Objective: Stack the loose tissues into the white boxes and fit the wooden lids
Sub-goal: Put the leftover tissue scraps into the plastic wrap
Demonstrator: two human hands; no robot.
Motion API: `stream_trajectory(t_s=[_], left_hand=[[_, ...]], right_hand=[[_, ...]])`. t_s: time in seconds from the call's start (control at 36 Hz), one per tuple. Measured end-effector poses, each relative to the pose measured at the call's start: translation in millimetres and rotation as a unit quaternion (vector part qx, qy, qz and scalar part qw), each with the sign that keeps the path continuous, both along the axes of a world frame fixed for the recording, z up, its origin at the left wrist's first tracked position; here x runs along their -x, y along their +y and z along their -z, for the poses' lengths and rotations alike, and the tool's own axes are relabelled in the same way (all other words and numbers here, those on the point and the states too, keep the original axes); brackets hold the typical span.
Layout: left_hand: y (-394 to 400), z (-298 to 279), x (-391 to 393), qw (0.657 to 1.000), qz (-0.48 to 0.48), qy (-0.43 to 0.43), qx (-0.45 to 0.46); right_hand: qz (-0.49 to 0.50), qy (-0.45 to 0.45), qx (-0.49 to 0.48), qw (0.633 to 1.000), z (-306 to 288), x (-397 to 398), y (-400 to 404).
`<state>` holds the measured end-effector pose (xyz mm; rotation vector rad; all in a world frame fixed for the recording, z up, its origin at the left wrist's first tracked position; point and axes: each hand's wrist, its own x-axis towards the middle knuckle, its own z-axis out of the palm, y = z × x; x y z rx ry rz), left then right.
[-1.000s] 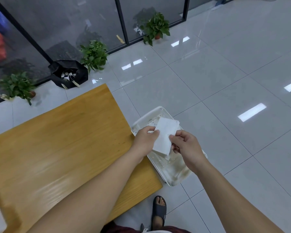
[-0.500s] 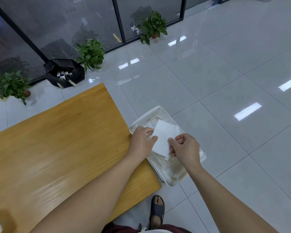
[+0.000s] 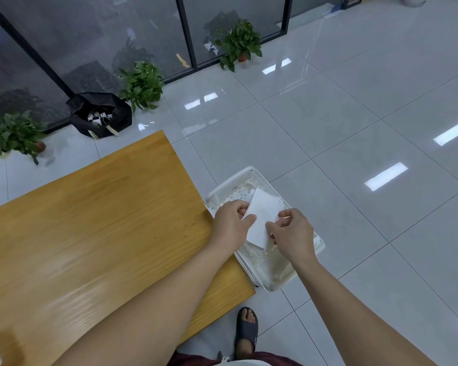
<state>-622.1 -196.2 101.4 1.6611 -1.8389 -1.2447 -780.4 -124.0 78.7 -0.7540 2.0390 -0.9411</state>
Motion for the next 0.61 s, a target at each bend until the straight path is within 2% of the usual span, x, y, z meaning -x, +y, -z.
stream_trajectory(t_s=[0.19, 0.28, 0.33, 0.42, 0.47, 0.53, 0.61], left_hand=[[3.6, -5.1, -1.4, 0.999, 0.028, 0.043, -0.014], [5.6, -9.7, -3.1, 0.998, 0.060, 0.019, -0.010], [6.5, -13.6, -4.6, 0.998, 0.066, 0.010, -0.006], [6.2, -20.6, -7.5, 0.996, 0.077, 0.035, 0.000], [5.3, -25.9, -8.5, 0.995, 0.090, 0.054, -0.001], [2.5, -30.0, -8.0, 0.993, 0.104, 0.064, 0.004], [-1.7, -37.9, -9.4, 0.992, 0.088, 0.093, -0.011]], right_hand=[[-0.006, -0.017, 0.001, 1.000, -7.3, 3.1, 2.2], [-0.029, 0.059, 0.009, 0.998, -13.7, 7.2, 5.5], [-0.052, 0.112, 0.046, 0.991, -19.4, 11.5, 6.5], [-0.147, 0.184, 0.117, 0.965, -34.8, 19.4, 2.3], [-0.216, 0.199, 0.128, 0.947, -46.7, 22.5, -3.7], [-0.245, 0.177, 0.127, 0.945, -56.8, 26.2, -10.7], [-0.217, 0.045, 0.123, 0.967, -67.8, 32.5, -17.7]])
